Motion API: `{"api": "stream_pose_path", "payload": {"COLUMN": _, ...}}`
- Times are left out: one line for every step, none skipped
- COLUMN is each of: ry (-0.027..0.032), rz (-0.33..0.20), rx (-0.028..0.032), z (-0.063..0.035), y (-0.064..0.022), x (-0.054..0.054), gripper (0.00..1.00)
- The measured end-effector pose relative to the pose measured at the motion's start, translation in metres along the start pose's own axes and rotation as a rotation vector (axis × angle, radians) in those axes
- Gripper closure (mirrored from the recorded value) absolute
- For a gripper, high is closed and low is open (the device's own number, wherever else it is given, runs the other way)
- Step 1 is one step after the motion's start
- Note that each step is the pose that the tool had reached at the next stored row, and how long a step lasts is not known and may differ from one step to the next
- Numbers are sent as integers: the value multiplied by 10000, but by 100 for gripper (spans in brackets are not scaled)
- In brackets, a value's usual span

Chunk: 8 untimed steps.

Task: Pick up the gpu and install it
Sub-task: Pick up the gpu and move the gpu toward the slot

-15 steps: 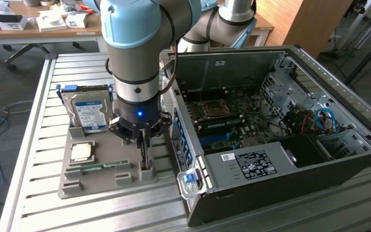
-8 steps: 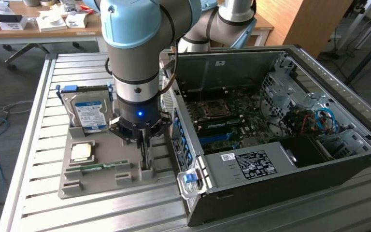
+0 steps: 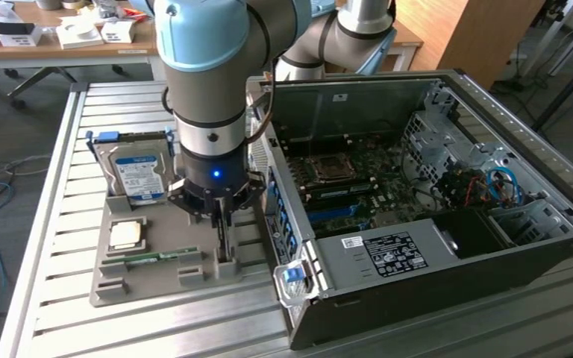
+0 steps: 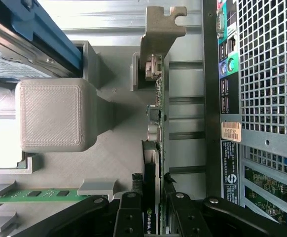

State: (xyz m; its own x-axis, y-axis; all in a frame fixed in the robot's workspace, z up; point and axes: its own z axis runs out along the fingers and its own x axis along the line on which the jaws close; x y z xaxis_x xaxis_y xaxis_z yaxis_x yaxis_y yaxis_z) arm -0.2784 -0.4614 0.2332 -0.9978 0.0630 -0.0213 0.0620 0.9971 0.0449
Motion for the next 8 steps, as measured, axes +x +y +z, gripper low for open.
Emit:
{"api": "stream_pose_path", "payload": {"ry": 0, "rz": 0, "rx": 0, "z": -21, "y": 1, "x": -1, "gripper": 74}}
{"api": "stream_pose_path", "payload": {"ry": 0, "rz": 0, "rx": 0, "z": -47, "y": 2, "x": -1, "gripper": 74}}
{"api": "stream_pose_path", "payload": {"ry": -1, "rz": 0, "rx": -1, "z": -74, "y": 3, "x": -2, "gripper": 74}}
{"api": "stream_pose_path", "payload": {"ry": -1, "rz": 0, "rx": -1, "z": -98, "y": 4, "x": -2, "gripper": 74}}
{"api": "stream_pose_path", "payload": {"ry": -1, "rz": 0, "rx": -1, "z": -128, "y": 6, "x": -3, "gripper": 74}}
{"api": "stream_pose_path", "payload": {"ry": -1, "rz": 0, "rx": -1, "z": -163, "y": 7, "x": -4, "gripper": 74}}
{"api": "stream_pose_path", "payload": {"ry": -1, "rz": 0, "rx": -1, "z": -202, "y": 9, "x": -4, "gripper": 74}}
{"api": "stream_pose_path", "payload": {"ry": 0, "rz": -1, "rx": 0, "z": -243, "y": 11, "x": -5, "gripper": 74}}
